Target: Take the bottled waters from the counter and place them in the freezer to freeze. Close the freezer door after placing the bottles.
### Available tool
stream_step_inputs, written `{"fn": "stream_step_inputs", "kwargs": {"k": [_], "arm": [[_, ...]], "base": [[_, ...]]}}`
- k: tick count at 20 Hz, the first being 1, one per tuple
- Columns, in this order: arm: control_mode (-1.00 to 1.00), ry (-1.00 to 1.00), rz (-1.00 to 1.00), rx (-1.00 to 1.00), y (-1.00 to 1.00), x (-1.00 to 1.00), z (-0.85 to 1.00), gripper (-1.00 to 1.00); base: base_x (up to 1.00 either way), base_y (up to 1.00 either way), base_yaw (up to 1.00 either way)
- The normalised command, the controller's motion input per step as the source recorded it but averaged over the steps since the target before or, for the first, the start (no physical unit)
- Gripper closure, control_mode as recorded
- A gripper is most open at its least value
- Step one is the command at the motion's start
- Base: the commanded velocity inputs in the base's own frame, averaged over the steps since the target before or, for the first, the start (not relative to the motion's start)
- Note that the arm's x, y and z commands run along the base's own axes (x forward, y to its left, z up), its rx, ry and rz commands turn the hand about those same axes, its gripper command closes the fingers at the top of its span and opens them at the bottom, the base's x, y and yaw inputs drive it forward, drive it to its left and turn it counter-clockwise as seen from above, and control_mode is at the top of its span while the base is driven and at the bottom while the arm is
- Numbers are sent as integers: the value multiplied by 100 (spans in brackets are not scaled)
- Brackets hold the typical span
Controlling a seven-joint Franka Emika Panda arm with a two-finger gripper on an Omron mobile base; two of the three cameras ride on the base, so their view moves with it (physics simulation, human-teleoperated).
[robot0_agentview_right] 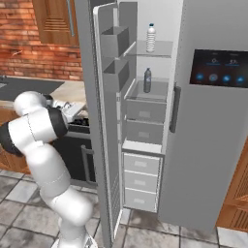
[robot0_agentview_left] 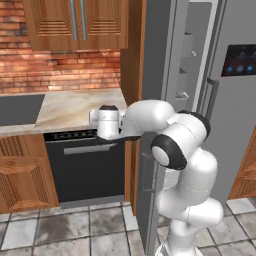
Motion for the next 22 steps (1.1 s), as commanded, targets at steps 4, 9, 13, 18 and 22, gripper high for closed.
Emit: {"fn": "stream_step_inputs", "kwargs": {"k": [4, 9, 13, 18, 22], "arm": [[-100, 0, -13, -7, -54, 0, 13, -100], [-100, 0, -3, 0, -79, -1, 18, -100], [-100, 0, 2, 7, -91, -3, 9, -100], [-100, -1, 15, 23, -99, -1, 0, -100], [-100, 0, 15, 37, -86, 0, 3, -100]], "base": [[0, 0, 0], [0, 0, 0], [0, 0, 0], [0, 0, 0], [0, 0, 0]]}}
